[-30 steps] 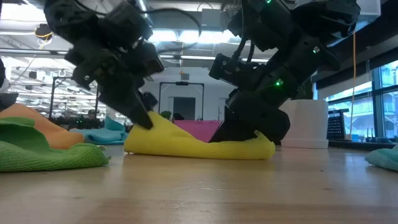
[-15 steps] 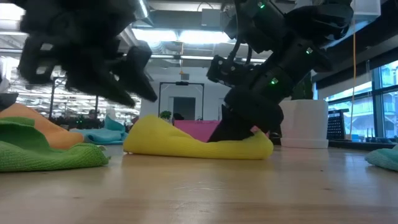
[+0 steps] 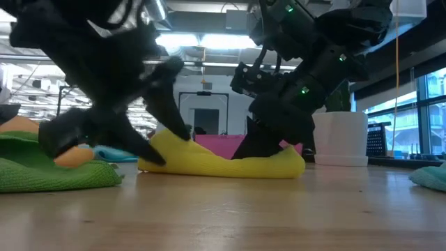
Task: Roll microfiber towels into tight, uniform cylinder then place into a basket
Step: Roll the yellow towel
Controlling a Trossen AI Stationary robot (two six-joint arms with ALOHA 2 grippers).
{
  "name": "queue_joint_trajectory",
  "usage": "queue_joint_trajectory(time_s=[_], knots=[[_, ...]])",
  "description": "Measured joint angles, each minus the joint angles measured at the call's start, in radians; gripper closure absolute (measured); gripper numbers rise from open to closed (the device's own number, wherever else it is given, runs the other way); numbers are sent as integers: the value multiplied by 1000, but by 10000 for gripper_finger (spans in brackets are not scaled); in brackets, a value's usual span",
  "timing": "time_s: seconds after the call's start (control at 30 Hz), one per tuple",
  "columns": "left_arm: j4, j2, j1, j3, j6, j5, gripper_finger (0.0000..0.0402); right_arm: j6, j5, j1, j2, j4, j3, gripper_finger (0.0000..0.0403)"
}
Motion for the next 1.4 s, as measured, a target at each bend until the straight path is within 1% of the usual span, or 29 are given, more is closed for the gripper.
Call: queue_joint_trajectory(time_s=[0.2, 0.33, 0.43, 0.57, 0.73, 0.97, 1.07, 1.1, 1.2, 1.3, 1.4], knots=[[-157, 97, 15, 121, -3, -87, 173, 21, -17, 0, 0, 0, 0, 397], [-198, 118, 21, 145, 4, -174, 175, 21, -29, -1, 1, 1, 0, 397], [-212, 118, 21, 145, 32, -183, 176, 21, -33, -2, 2, 4, 0, 397], [-252, 121, 22, 147, 20, -177, 185, 24, -51, -8, 1, 4, 0, 397], [-262, 126, 24, 148, 18, -147, 230, 23, -51, -8, 1, 14, -2, 397], [-271, 128, 24, 146, 17, -116, 331, -5, -50, -8, -1, 20, -1, 397], [-272, 129, 25, 146, 13, -99, 379, -13, 4, 0, -13, 9, -3, 397], [-272, 130, 25, 145, 0, -98, 389, -30, 23, 5, -21, 5, -3, 397], [-268, 130, 32, 145, -44, -91, 393, -63, 81, 23, -63, -20, -5, 397], [-256, 130, 45, 147, -87, -56, 397, -107, 134, 45, -115, -55, -4, 395], [-265, 127, 59, 146, -128, -33, 398, -154, 197, 75, -170, -96, -5, 383]])
